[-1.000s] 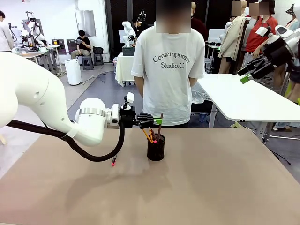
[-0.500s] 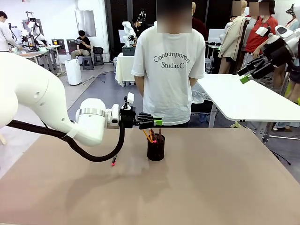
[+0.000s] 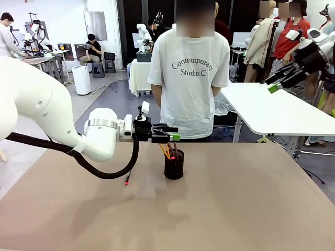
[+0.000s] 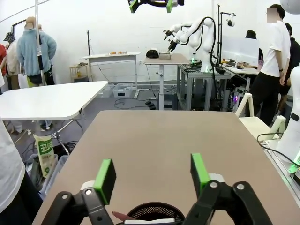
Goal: Place the pens into the pen holder.
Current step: Pick up a writing instrument from the table and place it into the Pen holder.
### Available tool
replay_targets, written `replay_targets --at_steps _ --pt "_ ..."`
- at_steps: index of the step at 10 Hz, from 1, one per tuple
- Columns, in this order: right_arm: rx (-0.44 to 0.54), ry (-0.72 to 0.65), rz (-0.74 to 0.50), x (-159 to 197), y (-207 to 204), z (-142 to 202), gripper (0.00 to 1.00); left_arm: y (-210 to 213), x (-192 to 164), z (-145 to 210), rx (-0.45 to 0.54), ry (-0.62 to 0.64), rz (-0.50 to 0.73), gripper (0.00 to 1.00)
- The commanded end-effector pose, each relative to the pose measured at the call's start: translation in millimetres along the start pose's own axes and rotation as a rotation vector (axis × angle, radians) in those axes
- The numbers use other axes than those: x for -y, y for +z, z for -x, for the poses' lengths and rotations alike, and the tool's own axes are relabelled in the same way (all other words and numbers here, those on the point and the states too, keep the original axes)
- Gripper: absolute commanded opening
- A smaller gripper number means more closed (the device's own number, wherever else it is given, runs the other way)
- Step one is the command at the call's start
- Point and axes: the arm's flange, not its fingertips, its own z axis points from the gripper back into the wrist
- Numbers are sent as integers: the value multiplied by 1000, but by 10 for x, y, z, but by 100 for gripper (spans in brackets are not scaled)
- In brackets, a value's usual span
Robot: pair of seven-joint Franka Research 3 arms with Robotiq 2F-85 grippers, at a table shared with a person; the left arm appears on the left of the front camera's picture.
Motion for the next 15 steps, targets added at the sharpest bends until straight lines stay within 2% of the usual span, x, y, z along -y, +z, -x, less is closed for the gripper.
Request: replay_targets --at_steps 1,12,13,15 --pt "1 8 0 -11 10 -9 100 76 92 -61 -4 -20 28 100" --pt "1 8 0 -11 10 -9 100 5 31 -45 -3 -5 11 100" --pt "1 8 0 -11 10 -9 100 110 75 -244 -88 -46 -4 100" --pt "1 8 0 -11 10 -9 100 136 324 -607 -235 -13 30 100"
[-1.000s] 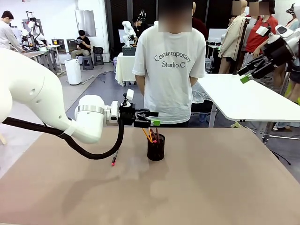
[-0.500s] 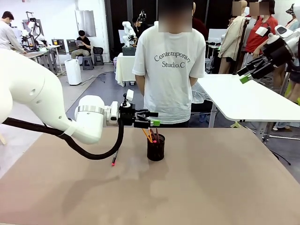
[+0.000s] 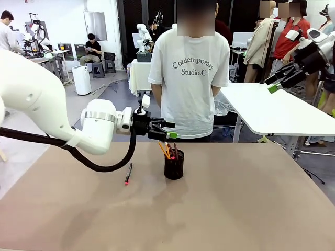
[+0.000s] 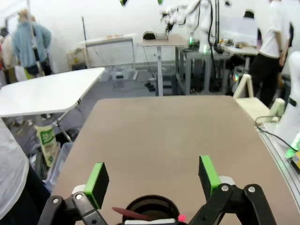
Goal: Place the pens into the pen holder.
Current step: Pick up a writing instrument from the table and place it into the Pen holder.
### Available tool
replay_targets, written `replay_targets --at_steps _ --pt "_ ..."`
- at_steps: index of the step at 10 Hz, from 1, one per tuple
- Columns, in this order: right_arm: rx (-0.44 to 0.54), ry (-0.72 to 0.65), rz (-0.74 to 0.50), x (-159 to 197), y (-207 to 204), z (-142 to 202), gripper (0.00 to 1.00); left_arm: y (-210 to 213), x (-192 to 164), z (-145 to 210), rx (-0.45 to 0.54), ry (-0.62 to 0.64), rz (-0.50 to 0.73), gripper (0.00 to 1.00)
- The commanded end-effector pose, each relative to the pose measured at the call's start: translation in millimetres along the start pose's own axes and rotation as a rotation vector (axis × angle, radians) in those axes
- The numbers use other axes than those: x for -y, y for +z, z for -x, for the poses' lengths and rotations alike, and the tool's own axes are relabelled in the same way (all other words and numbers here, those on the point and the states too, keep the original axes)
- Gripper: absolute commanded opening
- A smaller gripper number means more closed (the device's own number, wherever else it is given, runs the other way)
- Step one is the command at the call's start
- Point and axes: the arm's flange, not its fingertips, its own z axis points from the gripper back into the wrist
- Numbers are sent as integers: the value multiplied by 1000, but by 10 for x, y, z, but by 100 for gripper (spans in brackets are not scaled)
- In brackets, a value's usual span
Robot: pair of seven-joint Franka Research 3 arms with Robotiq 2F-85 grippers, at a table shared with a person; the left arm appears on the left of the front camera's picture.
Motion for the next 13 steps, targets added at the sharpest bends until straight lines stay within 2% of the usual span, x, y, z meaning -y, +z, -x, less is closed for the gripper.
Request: replay_targets --at_steps 1,2,3,5,6,7,8,9,10,11,12,13 --pt "1 8 0 -11 11 -9 100 175 336 -312 -179 29 68 100" --pt "1 8 0 -11 11 -9 100 366 427 -452 -295 49 64 100" --pt "1 8 0 -11 11 -9 100 541 562 -594 -356 35 80 100" --pt "1 8 0 -11 11 -9 100 864 867 -832 -516 56 9 100" --pt "1 8 0 -11 11 -9 100 955 973 -891 -677 79 -65 100" --pt "1 8 0 -11 11 -9 100 1043 976 -926 -819 75 -149 100" --pt "1 8 0 -11 11 -9 100 1168 873 -985 -922 68 -173 100" --pt "1 8 0 -11 11 -9 100 1209 768 -943 -1041 177 -178 100" --pt "1 8 0 -11 11 -9 100 1179 735 -845 -1118 322 -274 100" --pt "1 8 0 -11 11 -9 100 1114 720 -665 -1194 381 -305 100" --pt "1 8 0 -11 11 -9 100 981 673 -429 -1185 415 -425 100" --pt "1 8 0 -11 11 -9 100 868 640 -210 -1115 457 -511 100"
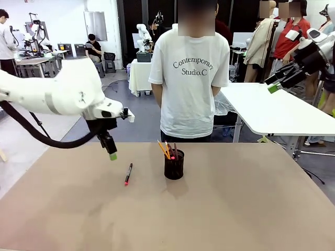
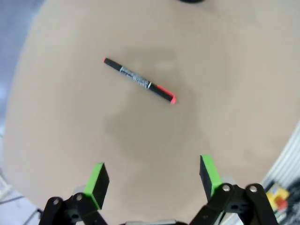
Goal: Place the pens into the pen holder.
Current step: Pick up a writing instrument from the table and place it into the Pen holder.
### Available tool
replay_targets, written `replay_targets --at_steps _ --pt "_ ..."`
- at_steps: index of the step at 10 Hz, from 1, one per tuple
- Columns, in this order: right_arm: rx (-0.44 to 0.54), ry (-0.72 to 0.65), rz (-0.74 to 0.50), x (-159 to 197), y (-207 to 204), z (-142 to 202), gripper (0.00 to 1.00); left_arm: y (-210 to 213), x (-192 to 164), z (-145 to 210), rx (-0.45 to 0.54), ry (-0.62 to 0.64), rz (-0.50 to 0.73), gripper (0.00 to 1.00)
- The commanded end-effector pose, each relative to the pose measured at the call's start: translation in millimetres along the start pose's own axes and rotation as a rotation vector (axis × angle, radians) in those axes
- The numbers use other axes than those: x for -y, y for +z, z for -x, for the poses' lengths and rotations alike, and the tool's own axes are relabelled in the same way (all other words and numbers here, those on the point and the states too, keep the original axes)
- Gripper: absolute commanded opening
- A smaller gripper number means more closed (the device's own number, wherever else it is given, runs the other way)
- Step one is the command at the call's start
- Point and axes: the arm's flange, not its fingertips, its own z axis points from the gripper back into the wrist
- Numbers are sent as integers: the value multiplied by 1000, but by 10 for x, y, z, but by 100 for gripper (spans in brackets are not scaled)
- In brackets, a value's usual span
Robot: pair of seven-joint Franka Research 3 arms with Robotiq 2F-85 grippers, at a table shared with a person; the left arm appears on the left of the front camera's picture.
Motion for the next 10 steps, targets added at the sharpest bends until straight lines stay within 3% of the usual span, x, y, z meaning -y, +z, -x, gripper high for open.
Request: replay_targets --at_steps 1,2,3,4,9,10 --pt "1 8 0 -11 10 -9 100 -325 81 -198 151 158 38 100" --pt "1 8 0 -11 10 -9 100 -475 106 -159 184 221 41 100" --pt "1 8 0 -11 10 -9 100 -530 93 -96 183 222 97 100" --pt "1 8 0 -11 10 -9 100 -412 80 -196 94 166 47 100" --pt "1 8 0 -11 10 -9 100 -454 104 -223 105 172 52 100" --pt "1 8 0 -11 10 -9 100 -539 131 -349 -35 333 -147 100"
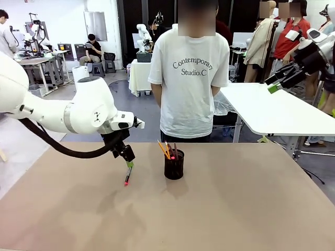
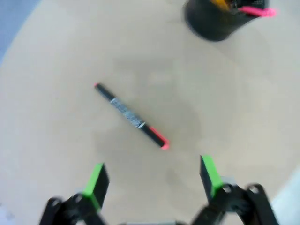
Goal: Place the pens into the pen holder.
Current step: Pick up a writing instrument from the table and place it into the Pen holder.
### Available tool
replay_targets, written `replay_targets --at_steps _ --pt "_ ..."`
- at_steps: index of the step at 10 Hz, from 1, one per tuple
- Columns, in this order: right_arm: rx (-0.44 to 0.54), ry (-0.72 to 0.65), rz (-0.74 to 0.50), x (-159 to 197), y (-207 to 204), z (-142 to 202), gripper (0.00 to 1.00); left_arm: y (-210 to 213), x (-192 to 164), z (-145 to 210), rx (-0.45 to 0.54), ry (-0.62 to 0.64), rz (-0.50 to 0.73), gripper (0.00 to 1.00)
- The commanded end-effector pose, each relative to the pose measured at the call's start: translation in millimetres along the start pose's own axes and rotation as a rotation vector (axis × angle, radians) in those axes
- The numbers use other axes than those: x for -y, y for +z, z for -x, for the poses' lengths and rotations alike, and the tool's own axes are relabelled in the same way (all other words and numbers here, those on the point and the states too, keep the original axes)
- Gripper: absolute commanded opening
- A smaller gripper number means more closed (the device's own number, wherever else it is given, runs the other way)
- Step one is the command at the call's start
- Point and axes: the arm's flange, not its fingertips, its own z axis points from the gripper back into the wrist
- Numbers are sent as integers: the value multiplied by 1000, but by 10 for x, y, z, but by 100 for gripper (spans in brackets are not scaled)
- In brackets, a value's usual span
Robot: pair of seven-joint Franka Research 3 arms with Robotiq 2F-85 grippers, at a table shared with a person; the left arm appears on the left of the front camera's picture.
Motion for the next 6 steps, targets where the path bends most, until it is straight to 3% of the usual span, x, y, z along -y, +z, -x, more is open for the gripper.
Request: replay_targets --at_steps 1,3,6 --pt "1 8 0 -11 11 -9 100 -124 112 -157 -124 190 -163 100" --pt "1 8 0 -11 11 -9 100 -284 63 -255 -150 258 -187 100" --pt "1 8 0 -11 11 -9 100 -588 4 -413 -177 352 -115 100"
